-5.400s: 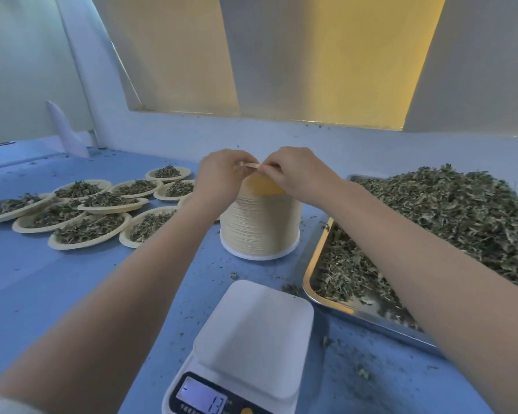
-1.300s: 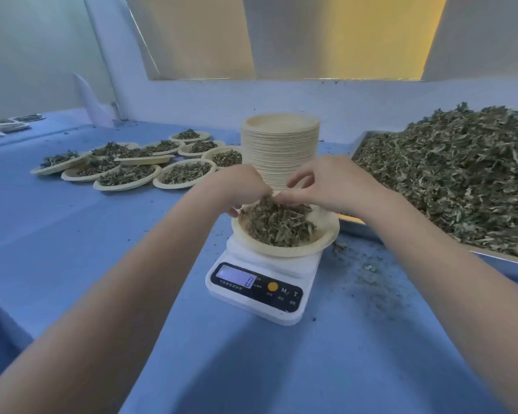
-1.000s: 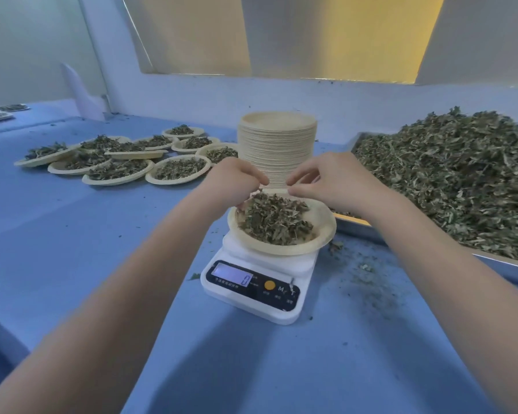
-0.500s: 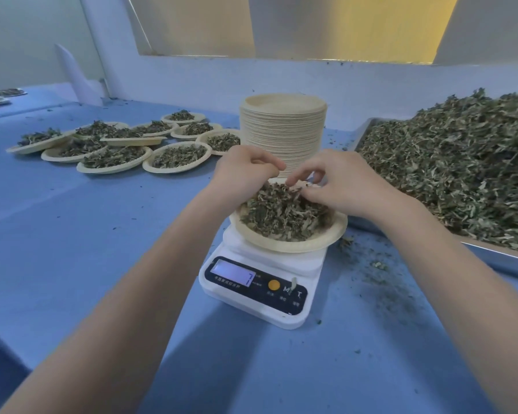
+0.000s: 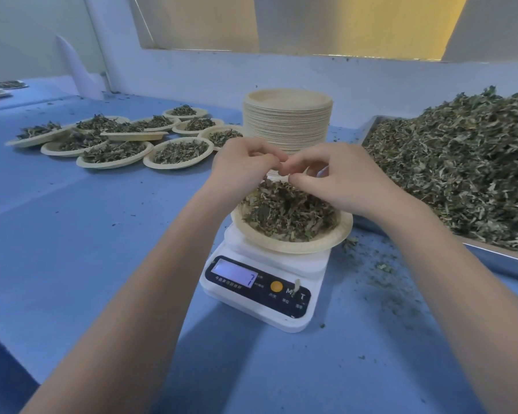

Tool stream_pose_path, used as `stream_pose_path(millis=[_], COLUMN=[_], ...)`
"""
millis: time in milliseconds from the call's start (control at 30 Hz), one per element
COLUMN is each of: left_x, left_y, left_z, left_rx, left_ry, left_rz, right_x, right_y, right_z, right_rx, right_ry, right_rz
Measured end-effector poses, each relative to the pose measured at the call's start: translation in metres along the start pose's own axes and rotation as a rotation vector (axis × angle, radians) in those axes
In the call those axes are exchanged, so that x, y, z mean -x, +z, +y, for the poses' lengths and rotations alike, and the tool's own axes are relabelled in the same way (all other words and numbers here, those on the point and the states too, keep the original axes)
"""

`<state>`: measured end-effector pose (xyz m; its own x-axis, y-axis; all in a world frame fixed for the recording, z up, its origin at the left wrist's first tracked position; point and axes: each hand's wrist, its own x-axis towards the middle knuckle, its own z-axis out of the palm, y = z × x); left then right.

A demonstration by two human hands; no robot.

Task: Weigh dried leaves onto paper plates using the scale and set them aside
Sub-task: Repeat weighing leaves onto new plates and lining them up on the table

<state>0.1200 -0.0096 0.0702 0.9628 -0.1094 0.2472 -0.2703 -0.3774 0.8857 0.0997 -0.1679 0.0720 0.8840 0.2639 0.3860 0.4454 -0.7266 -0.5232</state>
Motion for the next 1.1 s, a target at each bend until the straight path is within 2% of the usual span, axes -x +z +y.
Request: stream_pose_path(millis=[67, 233, 333, 433, 700, 800, 933, 1100], left_x=[-0.001, -0.003, -0.002, -0.001, 0.001, -0.005, -0.007, -0.003], left_y=[-0.002, -0.012, -0.013, -0.010, -0.016, -0.034, -0.068, -0.120], left_z=[-0.003, -0.020, -0.029, -0.033, -0.024, -0.022, -0.030, -0.067], left_rx=[-0.026, -0.139, -0.161, -0.143, -0.168, -0.168, -0.154, -0.088], left_ry=[0.004, -0.075, -0.190, -0.244, -0.164, -0.151, -0.189, -0.260], left_rz=[0.007, -0.033, -0.094, -0.115, -0.112, -0.031, 0.103, 0.214], right_x=[0.001, 0.010, 0.012, 0.011, 0.011, 0.000, -0.030, -0.066], right_y=[-0.008, -0.032, -0.028, -0.021, -0.016, -0.016, -0.007, 0.043], right_z=[0.002, 0.018, 0.025, 0.030, 0.030, 0.018, -0.010, -0.046], right_rx=[-0.007, 0.081, 0.071, 0.068, 0.024, -0.001, -0.004, 0.030], right_ry=[0.047, 0.243, 0.274, 0.272, 0.221, 0.179, 0.115, 0.043], right_rz=[-0.101, -0.585, -0.713, -0.725, -0.579, -0.544, -0.576, -0.616])
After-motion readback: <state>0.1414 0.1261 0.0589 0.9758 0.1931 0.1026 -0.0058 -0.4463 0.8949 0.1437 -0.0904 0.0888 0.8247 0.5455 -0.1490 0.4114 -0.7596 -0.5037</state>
